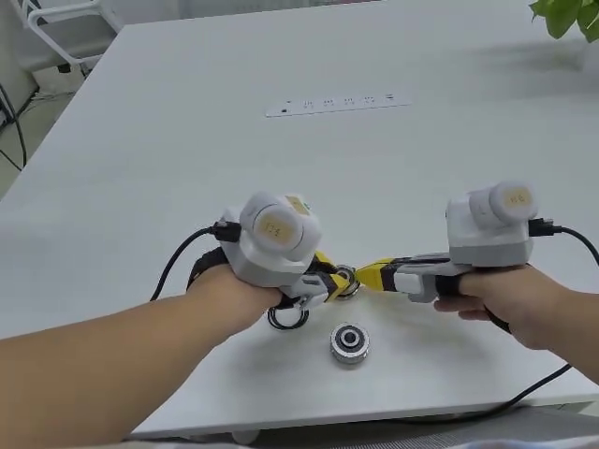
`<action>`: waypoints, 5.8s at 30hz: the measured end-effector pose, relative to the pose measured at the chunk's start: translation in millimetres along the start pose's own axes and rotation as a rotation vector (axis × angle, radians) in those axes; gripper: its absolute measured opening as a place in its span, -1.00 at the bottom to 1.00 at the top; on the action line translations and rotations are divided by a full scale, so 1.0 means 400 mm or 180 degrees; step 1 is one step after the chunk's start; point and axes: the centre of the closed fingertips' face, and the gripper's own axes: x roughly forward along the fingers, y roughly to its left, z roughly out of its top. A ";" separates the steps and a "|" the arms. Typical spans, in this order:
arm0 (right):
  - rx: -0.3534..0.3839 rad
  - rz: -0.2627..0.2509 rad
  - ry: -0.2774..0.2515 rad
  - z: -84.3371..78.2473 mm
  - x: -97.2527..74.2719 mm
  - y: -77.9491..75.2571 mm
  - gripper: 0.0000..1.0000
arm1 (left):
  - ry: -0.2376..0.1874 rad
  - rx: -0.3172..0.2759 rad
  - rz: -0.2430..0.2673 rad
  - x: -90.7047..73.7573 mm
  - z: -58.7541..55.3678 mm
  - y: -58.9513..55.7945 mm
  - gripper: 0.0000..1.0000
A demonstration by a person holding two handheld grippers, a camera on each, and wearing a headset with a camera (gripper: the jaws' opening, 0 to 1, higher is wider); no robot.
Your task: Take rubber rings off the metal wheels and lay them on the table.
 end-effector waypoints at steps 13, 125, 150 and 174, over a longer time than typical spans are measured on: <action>0.0103 0.0067 -0.0017 0.000 0.005 0.008 -1.00 | 0.0006 0.0007 -0.0006 0.001 -0.001 -0.001 -0.76; 0.0242 0.0537 0.0038 0.053 0.069 0.156 -1.00 | -0.0540 -0.0412 0.0079 -0.335 -0.028 -0.008 0.19; 0.0188 0.0528 0.0330 -0.009 0.117 0.152 -1.00 | -0.0533 -0.0598 0.0194 -0.387 -0.075 -0.018 0.37; -0.0019 0.0351 0.0552 -0.049 0.121 0.139 -0.90 | -0.0514 -0.0677 0.0215 -0.398 -0.092 -0.025 0.37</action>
